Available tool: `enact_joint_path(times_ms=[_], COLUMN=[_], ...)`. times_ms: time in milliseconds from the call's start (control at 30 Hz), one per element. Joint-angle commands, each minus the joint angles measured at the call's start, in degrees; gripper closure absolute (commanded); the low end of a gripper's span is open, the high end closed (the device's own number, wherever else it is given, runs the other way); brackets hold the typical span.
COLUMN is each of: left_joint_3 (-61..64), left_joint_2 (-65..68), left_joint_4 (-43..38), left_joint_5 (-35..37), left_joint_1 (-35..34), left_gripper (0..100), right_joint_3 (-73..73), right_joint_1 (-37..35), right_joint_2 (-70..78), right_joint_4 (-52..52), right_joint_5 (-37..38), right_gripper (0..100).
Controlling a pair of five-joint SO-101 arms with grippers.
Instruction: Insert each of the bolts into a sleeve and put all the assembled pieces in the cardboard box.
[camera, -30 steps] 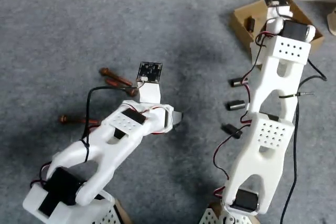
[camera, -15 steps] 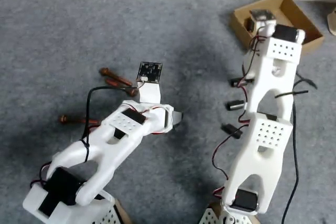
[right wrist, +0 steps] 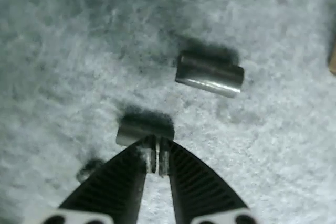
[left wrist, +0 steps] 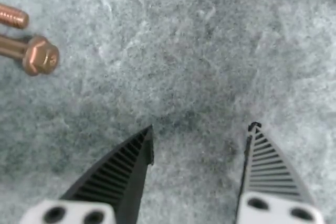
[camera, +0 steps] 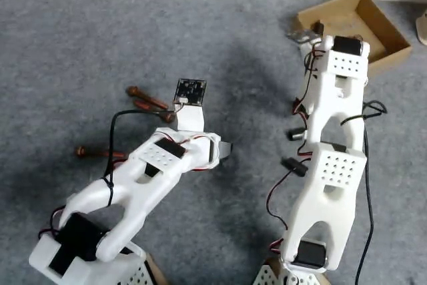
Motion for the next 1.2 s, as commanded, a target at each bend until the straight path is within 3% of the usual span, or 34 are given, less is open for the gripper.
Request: enact_joint_path(times_ms=[0, 267, 400, 600, 867, 1167], left_joint_3=[-2.77, -2.77, -2.77, -2.59, -2.59, -2.59], left_joint_2=[-0.22, -0.13, -0.13, -0.13, -0.13, -0.13], left_joint_4=[0.09, 0.09, 0.09, 0.09, 0.18, 0.26], left_joint_5=[0.09, 0.09, 0.09, 0.09, 0.09, 0.09], left_joint_1=[-0.4, -0.4, -0.4, -0.4, -0.4, -0.4], left_gripper=[73, 73, 73, 73, 73, 73], right_joint_3=[-0.48, -0.57, -0.57, -0.57, -0.57, -0.57], right_joint_1=[0.13, 1.01, 0.75, -0.22, -3.82, -7.25], right_joint_2=[-1.27, -1.27, -1.01, -0.92, -1.01, -1.36], right_joint_4=[0.92, 0.84, 0.84, -0.48, -0.84, -6.64], right_joint_5=[2.73, 1.23, -7.12, -23.74, -48.18, -66.81], right_gripper=[99.1, 99.1, 97.3, 83.2, 83.1, 83.1])
